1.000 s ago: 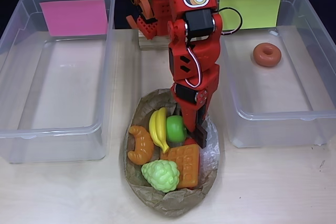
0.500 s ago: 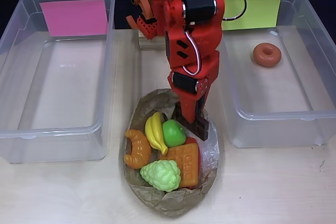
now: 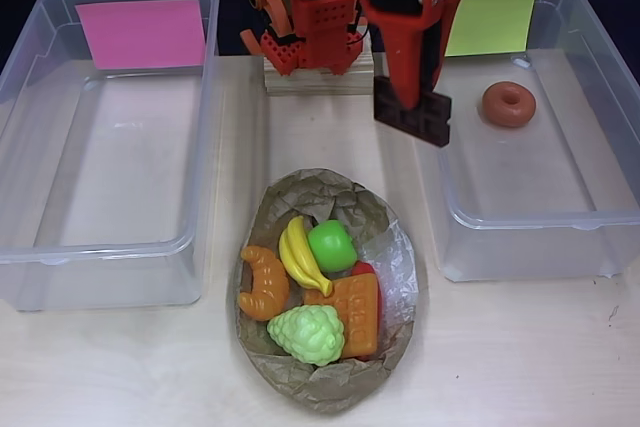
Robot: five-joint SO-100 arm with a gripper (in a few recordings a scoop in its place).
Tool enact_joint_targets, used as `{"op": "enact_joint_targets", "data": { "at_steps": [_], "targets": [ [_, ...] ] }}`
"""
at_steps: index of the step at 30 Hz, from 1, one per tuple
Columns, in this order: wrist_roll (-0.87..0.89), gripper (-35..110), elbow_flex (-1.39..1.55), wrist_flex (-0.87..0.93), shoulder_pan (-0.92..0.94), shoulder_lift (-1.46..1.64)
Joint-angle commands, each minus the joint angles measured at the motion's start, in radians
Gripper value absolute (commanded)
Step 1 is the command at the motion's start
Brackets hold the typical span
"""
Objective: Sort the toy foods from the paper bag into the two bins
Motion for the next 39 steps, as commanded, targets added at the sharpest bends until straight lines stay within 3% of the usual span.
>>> {"op": "enact_joint_targets", "data": {
  "at_steps": [1, 5, 10, 14, 19, 30, 39],
  "targets": [
    [0.265, 3, -0.043, 0.043, -0.172, 0.091],
    [0.580, 3, -0.021, -0.061, -0.370, 0.077],
    [0.864, 3, 0.227, -0.407, -0.520, 0.069],
    [0.945, 3, 0.485, -0.703, -0.563, 0.064],
    [1.052, 2, 0.730, -0.950, -0.606, 0.046],
    [1.324, 3, 1.040, -0.985, -0.732, 0.144],
    [1.342, 2, 1.319, -1.048, -0.749, 0.318]
  ]
}}
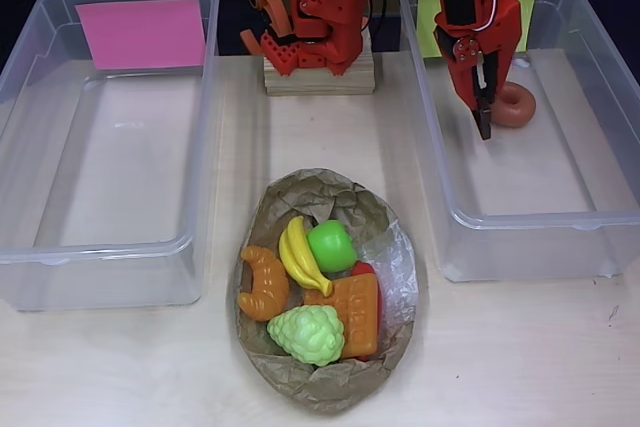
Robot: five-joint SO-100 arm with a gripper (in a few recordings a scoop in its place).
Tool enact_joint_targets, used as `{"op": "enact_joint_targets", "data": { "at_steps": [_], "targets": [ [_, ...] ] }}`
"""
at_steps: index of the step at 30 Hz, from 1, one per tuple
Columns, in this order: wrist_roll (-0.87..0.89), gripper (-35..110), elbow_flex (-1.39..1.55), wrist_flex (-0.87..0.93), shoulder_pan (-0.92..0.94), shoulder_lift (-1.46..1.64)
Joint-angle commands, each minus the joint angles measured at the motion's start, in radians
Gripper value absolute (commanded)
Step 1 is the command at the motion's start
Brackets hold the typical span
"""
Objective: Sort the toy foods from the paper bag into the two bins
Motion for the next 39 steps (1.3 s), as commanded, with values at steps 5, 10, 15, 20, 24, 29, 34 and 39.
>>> {"op": "enact_joint_targets", "data": {
  "at_steps": [5, 10, 15, 20, 24, 29, 34, 39],
  "targets": [
    [0.094, 6, 0.132, -0.175, -0.063, 0.023],
    [0.143, 13, 0.147, -0.192, -0.104, 0.015],
    [0.091, 17, 0.153, -0.175, -0.098, 0.029],
    [-0.061, 17, 0.057, -0.026, -0.043, 0.055],
    [-0.279, 16, -0.160, 0.210, 0.028, 0.072],
    [-0.531, 14, -0.436, 0.390, 0.104, 0.041],
    [-0.899, 14, -0.683, 0.439, 0.238, -0.029],
    [-1.347, 13, -0.859, 0.413, 0.403, -0.072]
  ]
}}
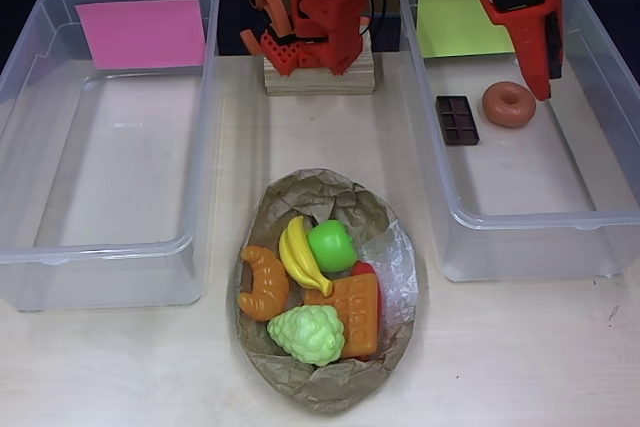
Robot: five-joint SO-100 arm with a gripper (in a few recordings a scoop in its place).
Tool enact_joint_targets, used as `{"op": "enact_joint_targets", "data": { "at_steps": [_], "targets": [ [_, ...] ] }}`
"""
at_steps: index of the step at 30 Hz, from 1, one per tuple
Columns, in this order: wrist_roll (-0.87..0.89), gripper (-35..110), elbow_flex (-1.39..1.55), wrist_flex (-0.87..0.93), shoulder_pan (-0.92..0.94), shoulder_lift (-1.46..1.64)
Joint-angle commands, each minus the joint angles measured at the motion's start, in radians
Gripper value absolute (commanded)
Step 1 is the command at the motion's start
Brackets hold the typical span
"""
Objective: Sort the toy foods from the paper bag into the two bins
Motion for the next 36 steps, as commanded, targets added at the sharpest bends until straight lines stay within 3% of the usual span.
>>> {"op": "enact_joint_targets", "data": {
  "at_steps": [1, 5, 12, 19, 36],
  "targets": [
    [-0.339, 13, -0.127, -0.015, 0.110, -0.003],
    [-0.623, 14, -0.156, -0.087, 0.261, -0.002],
    [-0.755, 20, -0.224, -0.084, 0.528, -0.187],
    [-0.936, 24, -0.353, -0.051, 0.678, -0.476],
    [-0.979, 35, -0.586, -0.040, 0.727, -0.793]
  ]
}}
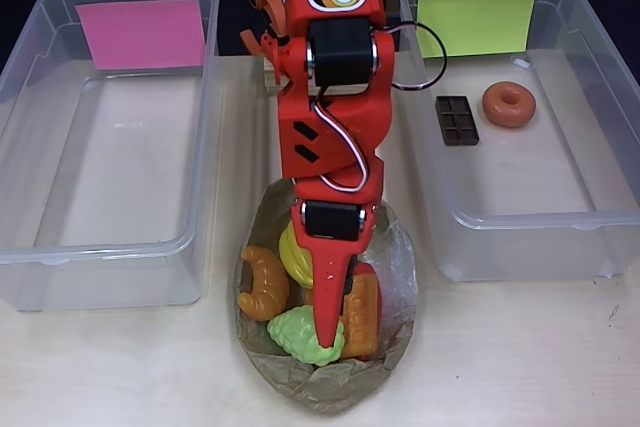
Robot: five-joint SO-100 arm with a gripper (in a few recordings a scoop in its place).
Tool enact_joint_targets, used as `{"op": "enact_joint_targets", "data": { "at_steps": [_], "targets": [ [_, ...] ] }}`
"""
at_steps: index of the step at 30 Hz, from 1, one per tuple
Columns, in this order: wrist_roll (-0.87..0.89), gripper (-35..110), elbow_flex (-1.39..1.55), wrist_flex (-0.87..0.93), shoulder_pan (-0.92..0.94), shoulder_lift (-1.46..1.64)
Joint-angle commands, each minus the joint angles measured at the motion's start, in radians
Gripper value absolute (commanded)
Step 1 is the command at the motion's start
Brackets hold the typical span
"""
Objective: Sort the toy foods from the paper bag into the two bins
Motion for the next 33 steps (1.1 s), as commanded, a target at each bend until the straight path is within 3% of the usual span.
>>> {"op": "enact_joint_targets", "data": {
  "at_steps": [1, 11, 14, 18, 22, 28, 33],
  "targets": [
    [0.018, 35, -0.067, 0.017, 0.005, -0.011],
    [0.227, 17, -0.124, 0.063, 0.023, -0.009],
    [0.301, 17, -0.133, 0.052, 0.011, 0.002],
    [0.216, 18, -0.132, 0.032, -0.021, 0.017],
    [0.239, 23, -0.133, 0.078, -0.025, 0.041],
    [0.402, 30, 0.048, 0.123, -0.025, 0.153],
    [0.529, 29, 0.259, 0.015, -0.018, 0.202]
  ]
}}
